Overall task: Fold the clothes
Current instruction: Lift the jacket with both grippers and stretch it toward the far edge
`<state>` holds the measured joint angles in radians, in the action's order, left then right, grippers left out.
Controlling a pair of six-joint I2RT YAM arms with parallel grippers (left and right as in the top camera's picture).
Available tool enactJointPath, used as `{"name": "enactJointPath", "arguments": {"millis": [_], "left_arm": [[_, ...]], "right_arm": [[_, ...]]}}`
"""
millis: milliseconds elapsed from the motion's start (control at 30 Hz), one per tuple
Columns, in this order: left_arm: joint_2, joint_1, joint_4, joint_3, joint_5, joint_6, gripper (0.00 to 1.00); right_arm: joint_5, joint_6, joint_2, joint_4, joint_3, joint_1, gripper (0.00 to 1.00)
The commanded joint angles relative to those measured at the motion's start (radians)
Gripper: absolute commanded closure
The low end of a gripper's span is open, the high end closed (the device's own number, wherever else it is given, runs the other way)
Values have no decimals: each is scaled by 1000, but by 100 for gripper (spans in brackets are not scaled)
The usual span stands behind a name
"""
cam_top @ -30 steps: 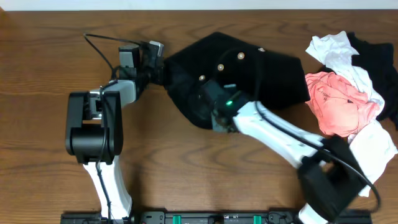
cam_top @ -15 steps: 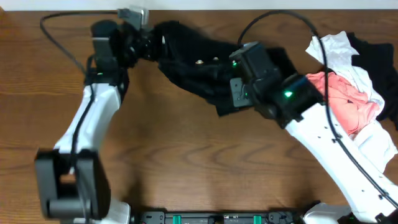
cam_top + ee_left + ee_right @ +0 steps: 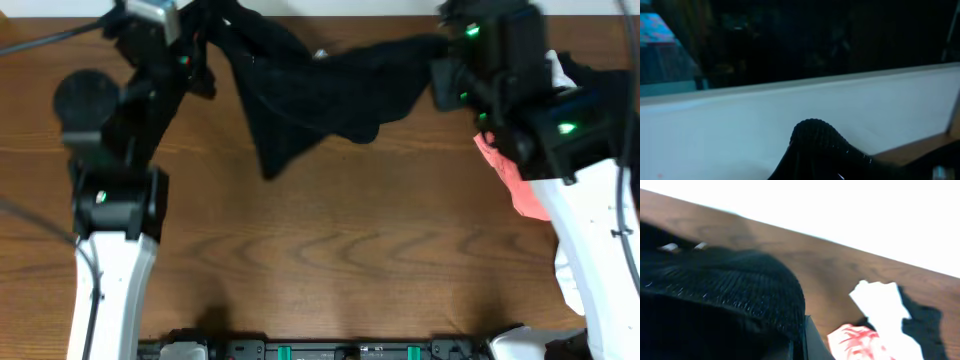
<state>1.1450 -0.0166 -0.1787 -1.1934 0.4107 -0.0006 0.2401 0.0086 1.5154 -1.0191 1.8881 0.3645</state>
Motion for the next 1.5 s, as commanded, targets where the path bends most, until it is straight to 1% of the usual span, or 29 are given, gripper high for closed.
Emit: {"name": "enactJointPath", "arguments": {"millis": [0, 200, 500, 700, 867, 1033, 1133, 1267, 1367, 1467], "left_arm": [[-70, 23, 12, -16, -109, -5, 94], [-183, 23, 51, -16, -222, -29, 94], [-331, 23, 76, -16, -222, -32, 94], [-330, 23, 134, -16, -222, -31, 94], [-251, 23, 104, -16, -222, -31, 94], [-92, 23, -19, -16, -238, -34, 94], [14, 24, -74, -26, -293, -129, 94], [155, 27, -98, -86, -281, -225, 94], [234, 27, -97, -150, -235, -234, 94], [274, 27, -84, -212, -185, -234, 94]], "right_arm": [[36, -60, -42, 4, 71, -55, 99], [14, -78, -71, -32, 151, -84, 99], [14, -85, -152, -67, 169, -99, 99], [18, -104, -168, -73, 169, -100, 99], [19, -132, -124, -29, 169, -126, 99], [18, -177, -31, 84, 169, -167, 99], [18, -210, 28, 201, 169, -191, 99], [17, -252, 75, 358, 169, -202, 99], [18, -278, 82, 426, 169, -204, 99], [18, -278, 82, 420, 169, -218, 99]]}}
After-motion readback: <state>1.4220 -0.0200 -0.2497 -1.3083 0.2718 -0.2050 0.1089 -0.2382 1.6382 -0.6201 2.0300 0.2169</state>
